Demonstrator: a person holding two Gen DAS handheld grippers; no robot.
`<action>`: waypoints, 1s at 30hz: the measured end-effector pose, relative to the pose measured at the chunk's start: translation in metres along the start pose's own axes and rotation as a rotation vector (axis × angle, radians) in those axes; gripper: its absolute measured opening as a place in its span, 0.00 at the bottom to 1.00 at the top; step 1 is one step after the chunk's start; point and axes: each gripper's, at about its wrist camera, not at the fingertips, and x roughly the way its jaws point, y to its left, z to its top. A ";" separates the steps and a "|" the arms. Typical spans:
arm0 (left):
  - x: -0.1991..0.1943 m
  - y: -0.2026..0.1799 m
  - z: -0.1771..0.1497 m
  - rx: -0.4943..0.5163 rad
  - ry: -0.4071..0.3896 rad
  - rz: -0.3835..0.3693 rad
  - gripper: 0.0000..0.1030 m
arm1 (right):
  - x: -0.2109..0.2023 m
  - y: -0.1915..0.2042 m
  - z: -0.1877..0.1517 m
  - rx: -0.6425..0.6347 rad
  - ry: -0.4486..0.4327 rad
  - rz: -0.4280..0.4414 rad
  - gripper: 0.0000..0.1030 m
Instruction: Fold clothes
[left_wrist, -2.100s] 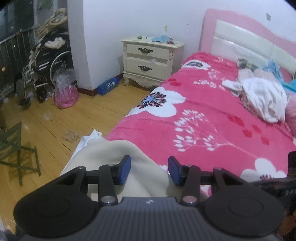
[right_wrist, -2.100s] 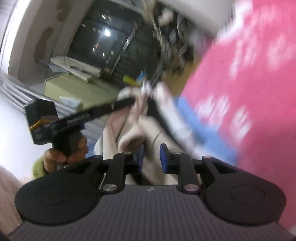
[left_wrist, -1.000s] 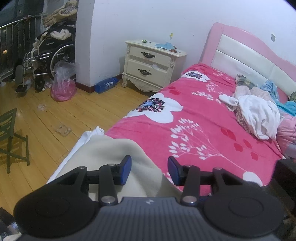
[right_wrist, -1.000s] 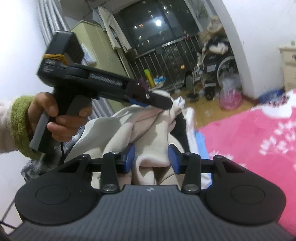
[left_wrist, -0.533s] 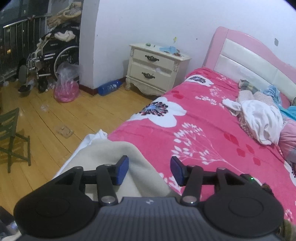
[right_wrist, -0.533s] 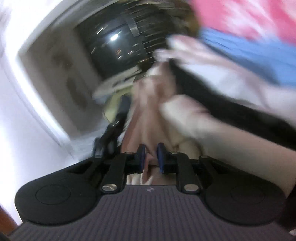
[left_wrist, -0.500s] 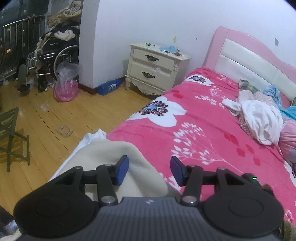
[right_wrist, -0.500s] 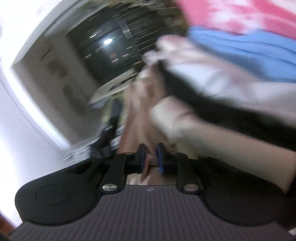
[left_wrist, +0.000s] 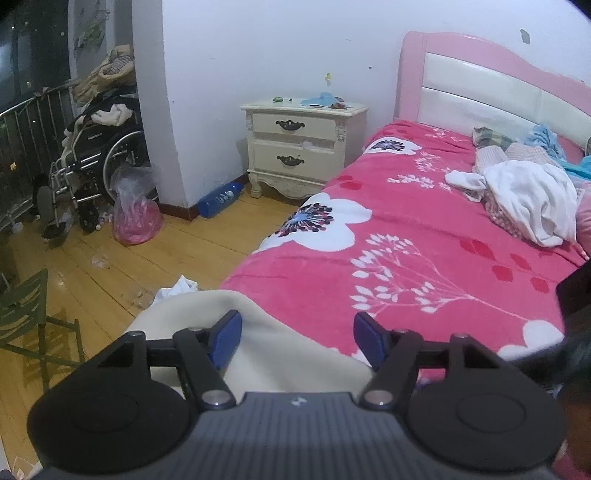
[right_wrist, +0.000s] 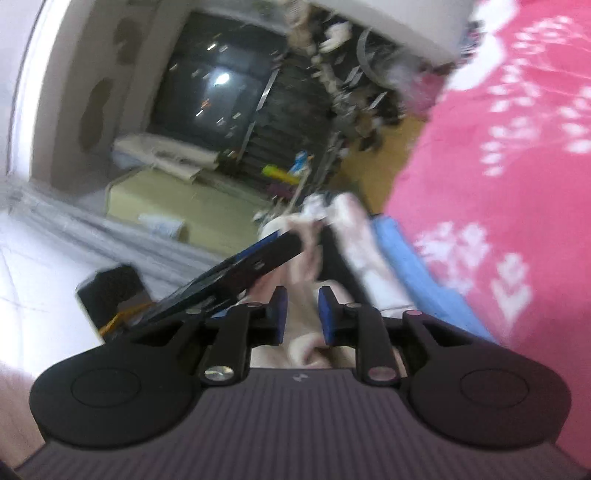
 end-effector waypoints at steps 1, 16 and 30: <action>0.001 -0.001 0.000 0.003 0.001 0.003 0.68 | 0.009 -0.002 -0.002 -0.027 0.011 -0.045 0.18; 0.004 -0.007 0.001 0.009 -0.010 0.051 0.74 | 0.011 -0.032 0.004 -0.017 -0.110 -0.283 0.05; -0.089 0.033 0.013 -0.154 -0.191 0.076 0.72 | -0.022 0.078 -0.061 -0.521 0.004 -0.253 0.40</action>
